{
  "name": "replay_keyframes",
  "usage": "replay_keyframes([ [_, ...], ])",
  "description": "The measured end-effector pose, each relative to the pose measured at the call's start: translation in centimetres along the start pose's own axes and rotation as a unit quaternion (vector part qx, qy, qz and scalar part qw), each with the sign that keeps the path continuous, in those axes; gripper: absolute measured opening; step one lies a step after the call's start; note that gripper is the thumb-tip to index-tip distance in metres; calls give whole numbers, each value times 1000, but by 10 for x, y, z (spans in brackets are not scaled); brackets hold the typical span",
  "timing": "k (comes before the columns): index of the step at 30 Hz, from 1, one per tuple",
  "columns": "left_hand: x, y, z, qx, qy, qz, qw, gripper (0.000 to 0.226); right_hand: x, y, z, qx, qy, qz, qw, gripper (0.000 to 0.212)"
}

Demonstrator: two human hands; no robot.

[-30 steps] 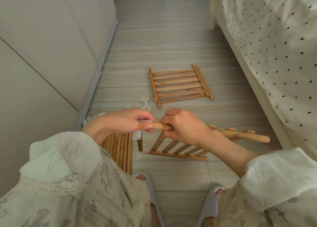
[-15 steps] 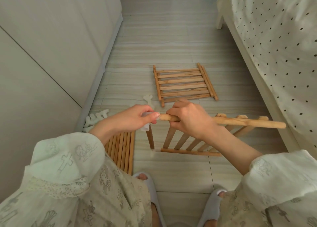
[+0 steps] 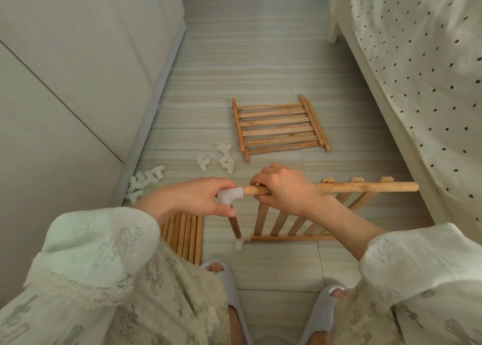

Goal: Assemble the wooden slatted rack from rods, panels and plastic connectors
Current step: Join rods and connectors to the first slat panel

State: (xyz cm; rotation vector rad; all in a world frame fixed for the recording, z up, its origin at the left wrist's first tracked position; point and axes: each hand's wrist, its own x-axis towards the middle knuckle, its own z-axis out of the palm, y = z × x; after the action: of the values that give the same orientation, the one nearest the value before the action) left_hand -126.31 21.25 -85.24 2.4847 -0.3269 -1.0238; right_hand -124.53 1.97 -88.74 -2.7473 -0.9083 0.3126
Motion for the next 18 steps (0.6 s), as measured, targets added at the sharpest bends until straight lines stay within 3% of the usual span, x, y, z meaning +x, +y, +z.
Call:
replay_keyframes([
  [5,10,8,13,32,81,-3,996,28,-2,-1,1,-16,-4,-6,1000,24],
  [12,12,7,9,-75,49,-11,996,22,-5,-1,2,2,-15,4,1000,21],
  [18,14,11,18,-67,31,-24,997,27,-6,-2,3,2,-11,4,1000,21],
])
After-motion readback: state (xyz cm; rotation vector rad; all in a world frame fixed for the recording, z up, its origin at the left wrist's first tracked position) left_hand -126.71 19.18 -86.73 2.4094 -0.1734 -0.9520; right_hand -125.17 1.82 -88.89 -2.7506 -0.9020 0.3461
